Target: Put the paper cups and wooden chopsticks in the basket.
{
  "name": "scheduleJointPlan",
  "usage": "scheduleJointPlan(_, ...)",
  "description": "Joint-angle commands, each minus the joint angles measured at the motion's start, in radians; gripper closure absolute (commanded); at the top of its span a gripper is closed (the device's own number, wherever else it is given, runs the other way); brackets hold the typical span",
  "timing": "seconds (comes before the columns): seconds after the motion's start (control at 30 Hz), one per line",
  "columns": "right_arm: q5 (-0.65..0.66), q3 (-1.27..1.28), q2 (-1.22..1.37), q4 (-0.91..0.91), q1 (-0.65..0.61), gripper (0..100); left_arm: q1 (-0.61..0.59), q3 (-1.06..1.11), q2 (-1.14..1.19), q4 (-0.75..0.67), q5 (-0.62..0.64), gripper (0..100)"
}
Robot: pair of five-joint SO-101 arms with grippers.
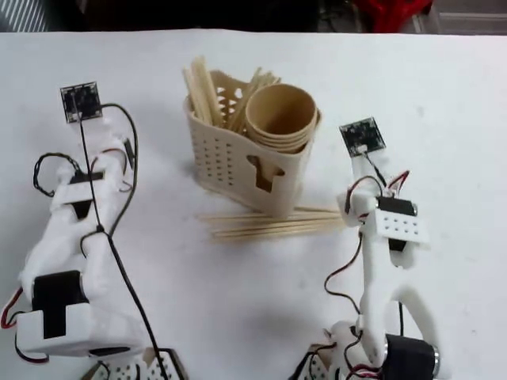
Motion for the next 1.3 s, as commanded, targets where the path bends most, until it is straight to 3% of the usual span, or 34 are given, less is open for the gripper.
scheduleJointPlan(0.0, -0.037, -0.021, -0.047, -0.045, 0.01, 98.1, 0.008, -0.049, -0.004, 0.0, 0.003, 91)
scheduleJointPlan(0.17, -0.16, -0.069, -0.054, -0.044, 0.033, 98.1, 0.008, -0.051, -0.004, -0.003, 0.003, 91)
scheduleJointPlan(0.27, -0.158, -0.087, -0.12, -0.002, 0.001, 98.2, 0.012, -0.052, -0.004, -0.003, 0.003, 91)
scheduleJointPlan(0.43, -0.161, -0.241, -0.331, 0.222, -0.041, 98.0, 0.012, -0.052, -0.004, -0.003, 0.003, 91)
scheduleJointPlan(0.6, -0.338, -0.494, -0.421, 0.43, -0.124, 89.6, 0.012, -0.055, -0.004, -0.003, 0.003, 91)
scheduleJointPlan(0.73, -0.48, -0.657, -0.38, 0.501, -0.282, 80.1, 0.013, -0.054, -0.004, -0.003, 0.003, 91)
scheduleJointPlan(0.83, -0.551, -0.72, -0.306, 0.506, -0.375, 81.9, 0.013, -0.052, -0.004, -0.003, 0.003, 91)
scheduleJointPlan(0.97, -0.591, -0.786, -0.189, 0.533, -0.407, 82.0, 0.013, -0.051, -0.004, -0.003, 0.003, 91)
scheduleJointPlan(1.27, -0.591, -0.937, 0.062, 0.69, -0.414, 70.7, 0.013, -0.052, -0.004, -0.003, 0.003, 91)
